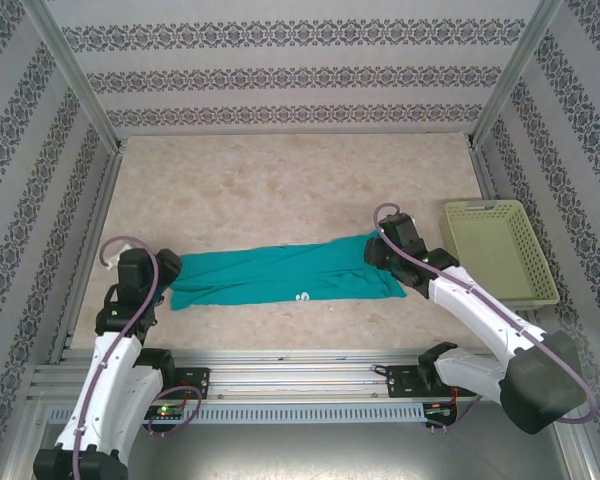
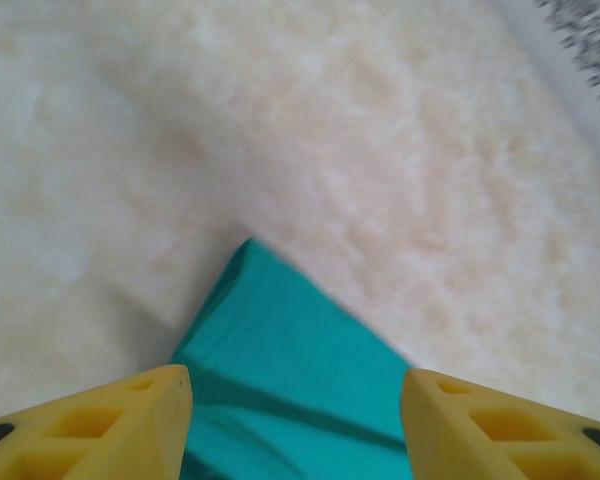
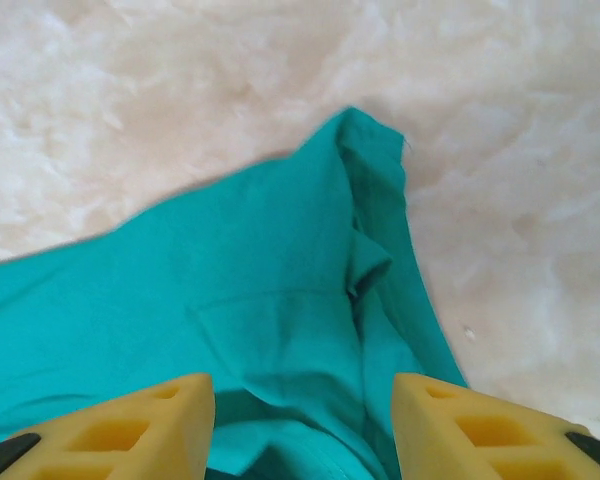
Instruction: Fold the inside-out t-shirt
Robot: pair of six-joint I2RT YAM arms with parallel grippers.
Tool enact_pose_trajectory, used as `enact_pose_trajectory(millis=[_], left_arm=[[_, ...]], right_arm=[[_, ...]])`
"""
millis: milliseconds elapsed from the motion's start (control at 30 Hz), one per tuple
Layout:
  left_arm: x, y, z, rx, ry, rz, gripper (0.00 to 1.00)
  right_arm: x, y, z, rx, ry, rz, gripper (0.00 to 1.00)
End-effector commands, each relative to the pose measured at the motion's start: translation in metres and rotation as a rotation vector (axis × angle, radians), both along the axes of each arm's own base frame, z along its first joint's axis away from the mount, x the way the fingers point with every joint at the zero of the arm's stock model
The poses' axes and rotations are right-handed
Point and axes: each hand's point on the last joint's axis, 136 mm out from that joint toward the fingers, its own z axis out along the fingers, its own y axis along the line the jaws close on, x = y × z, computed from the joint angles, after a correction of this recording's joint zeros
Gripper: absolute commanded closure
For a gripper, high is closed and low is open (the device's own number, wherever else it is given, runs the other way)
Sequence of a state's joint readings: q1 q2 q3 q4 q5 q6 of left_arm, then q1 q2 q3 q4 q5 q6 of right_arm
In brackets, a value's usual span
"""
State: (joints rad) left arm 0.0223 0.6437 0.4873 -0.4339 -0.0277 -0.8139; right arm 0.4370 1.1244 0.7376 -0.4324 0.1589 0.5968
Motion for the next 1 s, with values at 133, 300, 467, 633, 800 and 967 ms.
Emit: enact_pose_trajectory(millis=[133, 300, 467, 633, 800, 967], left_arm=[[0.037, -0.059, -0.021, 0.0, 0.132, -0.26, 0.43], [0.042, -0.069, -0.075, 0.027, 0.318, -0.279, 0.41], [0.027, -0.049, -0.118, 0.003, 0.428, -0.182, 0.4], [0.015, -0.033, -0.131, -0.011, 0.442, -0.103, 0.36], [0.026, -0.034, -0.112, -0.011, 0.392, -0.129, 0.32], [0.03, -0.028, -0.075, 0.059, 0.351, -0.15, 0.22]], right_arm=[[0.029, 0.053, -0.008, 0.07, 0.052, 0.089, 0.5], [0.04, 0.051, -0.05, 0.077, 0.173, 0.032, 0.5], [0.037, 0.017, -0.097, 0.113, 0.297, -0.101, 0.51], [0.045, -0.002, -0.116, 0.162, 0.332, -0.16, 0.53], [0.063, -0.007, -0.105, 0.125, 0.314, -0.168, 0.53], [0.058, -0.026, -0.073, 0.027, 0.258, -0.164, 0.4]])
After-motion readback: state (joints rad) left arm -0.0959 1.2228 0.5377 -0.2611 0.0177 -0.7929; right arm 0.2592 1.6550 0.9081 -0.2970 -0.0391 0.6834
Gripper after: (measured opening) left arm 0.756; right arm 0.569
